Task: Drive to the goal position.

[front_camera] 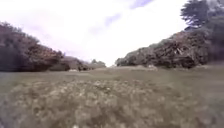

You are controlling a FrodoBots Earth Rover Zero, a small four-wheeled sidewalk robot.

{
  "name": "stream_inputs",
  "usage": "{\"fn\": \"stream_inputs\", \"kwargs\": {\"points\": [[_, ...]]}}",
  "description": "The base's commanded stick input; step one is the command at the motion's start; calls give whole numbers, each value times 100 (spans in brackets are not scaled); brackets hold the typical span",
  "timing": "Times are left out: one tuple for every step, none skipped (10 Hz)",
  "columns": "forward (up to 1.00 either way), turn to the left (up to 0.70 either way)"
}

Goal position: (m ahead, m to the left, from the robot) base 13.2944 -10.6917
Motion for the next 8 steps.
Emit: {"fn": "stream_inputs", "kwargs": {"points": [[100,0],[100,0],[100,0],[100,0],[100,0],[100,0],[100,0],[100,0]]}}
